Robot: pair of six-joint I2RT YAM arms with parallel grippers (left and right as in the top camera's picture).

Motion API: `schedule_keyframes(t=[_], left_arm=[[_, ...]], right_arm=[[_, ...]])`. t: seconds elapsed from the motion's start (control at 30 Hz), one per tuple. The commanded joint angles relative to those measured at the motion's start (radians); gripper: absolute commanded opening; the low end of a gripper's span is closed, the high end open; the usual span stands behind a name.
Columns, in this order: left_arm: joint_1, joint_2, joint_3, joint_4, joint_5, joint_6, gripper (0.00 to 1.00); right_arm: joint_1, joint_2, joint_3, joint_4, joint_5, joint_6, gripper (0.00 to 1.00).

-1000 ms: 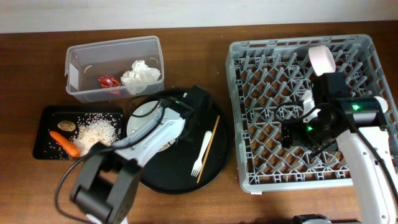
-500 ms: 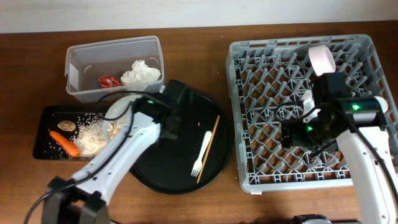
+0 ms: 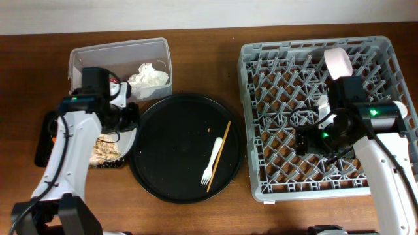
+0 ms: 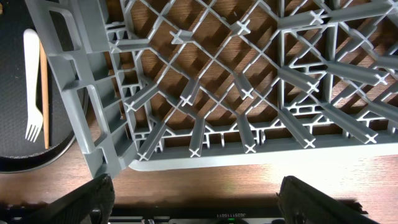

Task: Sort waste into correct bins and load items into the dishwasher rack
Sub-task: 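Lift the white bowl with the left gripper and tip rice onto the black tray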

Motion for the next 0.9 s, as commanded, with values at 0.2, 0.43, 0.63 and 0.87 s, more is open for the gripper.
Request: schedule_keyframes(t=[0.2, 0.43, 0.63, 0.87], left_arm=[[0.265, -0.024, 0.012, 0.012, 0.529, 0.171, 0.00], [0.332, -0.073, 0.012, 0.009, 0.664, 0.179, 0.00], [0.439, -0.116, 0.012, -0.038, 0.678, 0.171, 0.00], [0.550, -0.116, -0.013, -0.036, 1.006, 0.339, 0.00]], right_arm=[[-0.006, -0.006, 0.012, -0.003, 0.009, 0.002, 0.88], [-0.006, -0.006, 0.012, -0.003, 0.009, 0.001, 0.88], [-0.006, -0.006, 0.012, -0.007, 0.008, 0.002, 0.89], [-0.006, -0.006, 0.012, -0.014, 0.008, 0.002, 0.89]])
